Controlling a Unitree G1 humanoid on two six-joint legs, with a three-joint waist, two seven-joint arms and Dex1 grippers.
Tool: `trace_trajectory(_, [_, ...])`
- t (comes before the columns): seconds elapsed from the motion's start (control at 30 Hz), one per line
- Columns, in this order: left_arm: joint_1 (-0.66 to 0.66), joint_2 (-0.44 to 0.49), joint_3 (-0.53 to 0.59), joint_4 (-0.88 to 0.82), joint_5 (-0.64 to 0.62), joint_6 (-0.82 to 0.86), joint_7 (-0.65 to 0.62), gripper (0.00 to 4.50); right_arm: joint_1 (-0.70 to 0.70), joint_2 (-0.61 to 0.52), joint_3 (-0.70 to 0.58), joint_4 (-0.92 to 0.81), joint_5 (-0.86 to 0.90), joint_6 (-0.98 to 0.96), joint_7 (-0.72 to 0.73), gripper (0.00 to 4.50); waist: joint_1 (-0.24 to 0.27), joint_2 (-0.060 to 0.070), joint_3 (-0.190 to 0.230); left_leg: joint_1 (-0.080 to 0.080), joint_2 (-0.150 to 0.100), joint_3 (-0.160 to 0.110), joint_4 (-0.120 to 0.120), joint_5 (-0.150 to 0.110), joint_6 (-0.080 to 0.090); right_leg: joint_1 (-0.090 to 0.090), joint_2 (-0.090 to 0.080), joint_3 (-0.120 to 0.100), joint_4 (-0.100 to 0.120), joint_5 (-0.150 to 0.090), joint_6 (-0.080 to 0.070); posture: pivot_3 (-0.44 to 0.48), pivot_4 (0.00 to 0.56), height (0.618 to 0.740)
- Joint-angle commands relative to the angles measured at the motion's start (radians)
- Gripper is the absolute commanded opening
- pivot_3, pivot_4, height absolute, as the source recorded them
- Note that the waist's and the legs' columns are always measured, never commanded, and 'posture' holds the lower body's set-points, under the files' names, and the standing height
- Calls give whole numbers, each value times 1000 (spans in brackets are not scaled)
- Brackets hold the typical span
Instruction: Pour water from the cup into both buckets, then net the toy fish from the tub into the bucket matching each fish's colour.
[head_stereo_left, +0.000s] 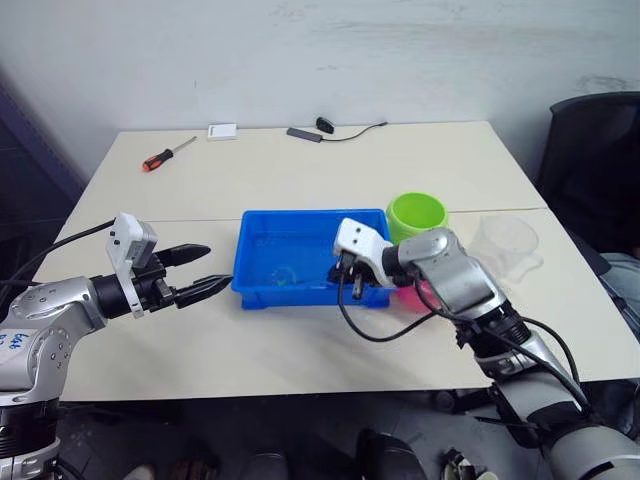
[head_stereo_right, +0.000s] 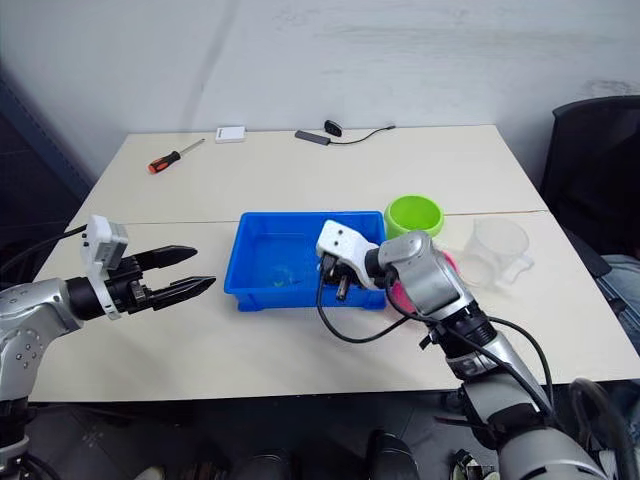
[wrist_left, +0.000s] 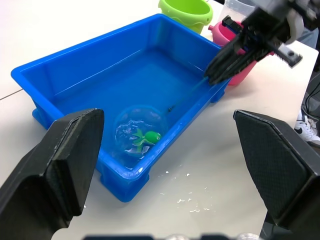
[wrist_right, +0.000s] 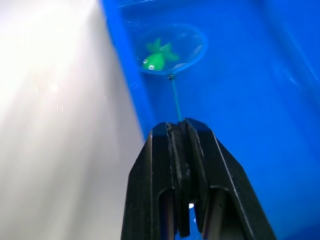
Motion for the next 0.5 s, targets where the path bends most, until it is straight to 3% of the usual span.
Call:
trace_trajectory(0.03, [-25,3,18,4,-17,-25,-2,4482,-34,-2,-67,-24,61,77,-21,0,1,0,0,0,0,0,0,-1,2,0,0,0,0,0,0,0,150,740])
trace_trajectory(0.5, [-150,-47,-92,134,28,-146,-56,4482,-28,-49,-248,-104,203,203,-142,0,1,1,0,0,0,0,0,-1,3,0,0,0,1,0,0,0,150,740])
